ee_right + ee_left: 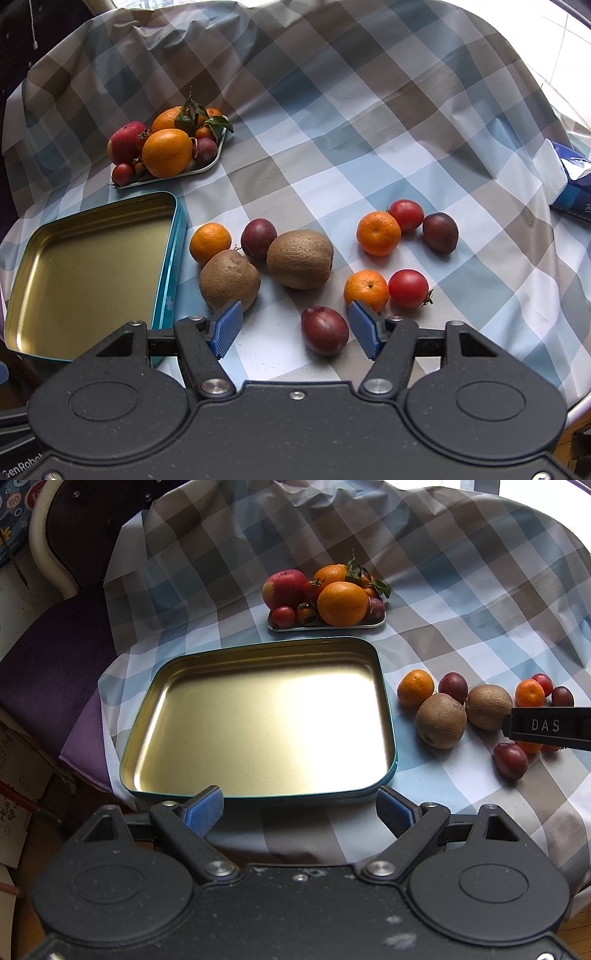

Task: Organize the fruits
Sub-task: 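Grasp a red tomato with the right gripper while the left tool moves toward a brown kiwi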

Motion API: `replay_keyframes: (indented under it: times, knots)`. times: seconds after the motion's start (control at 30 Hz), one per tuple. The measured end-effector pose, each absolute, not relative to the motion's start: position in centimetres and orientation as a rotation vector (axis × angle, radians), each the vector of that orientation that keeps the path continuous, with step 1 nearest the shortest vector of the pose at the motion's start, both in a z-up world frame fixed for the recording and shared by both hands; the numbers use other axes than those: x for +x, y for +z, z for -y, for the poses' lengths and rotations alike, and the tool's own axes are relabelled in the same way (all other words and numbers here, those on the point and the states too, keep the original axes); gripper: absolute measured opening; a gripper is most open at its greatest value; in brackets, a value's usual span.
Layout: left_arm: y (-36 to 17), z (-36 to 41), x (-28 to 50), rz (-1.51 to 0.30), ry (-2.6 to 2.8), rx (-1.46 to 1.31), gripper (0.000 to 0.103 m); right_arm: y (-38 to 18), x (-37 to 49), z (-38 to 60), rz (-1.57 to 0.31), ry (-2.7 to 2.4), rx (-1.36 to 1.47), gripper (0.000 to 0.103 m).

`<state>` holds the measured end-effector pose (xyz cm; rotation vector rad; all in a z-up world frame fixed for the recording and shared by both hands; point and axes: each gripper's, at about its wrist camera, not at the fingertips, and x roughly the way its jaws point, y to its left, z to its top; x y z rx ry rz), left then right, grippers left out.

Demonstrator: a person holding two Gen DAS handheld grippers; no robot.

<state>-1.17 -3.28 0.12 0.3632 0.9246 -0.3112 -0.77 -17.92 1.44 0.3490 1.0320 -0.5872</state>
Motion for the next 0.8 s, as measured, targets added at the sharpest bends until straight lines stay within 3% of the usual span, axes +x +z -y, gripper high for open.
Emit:
replay_keyframes:
  times: [0.27, 0.8]
  knots:
    - [0.9, 7.3, -1.1, -0.834, -0.416, 0.458, 0.095, 1.9, -1.3, 20.8, -1.022, -0.671, 0.350, 0.066]
    - [0.0, 13.4, 3.0, -0.915, -0.545, 0.319, 0.097, 0.8, -2.3, 25.3, -1.060, -0.751, 0.432, 0.066]
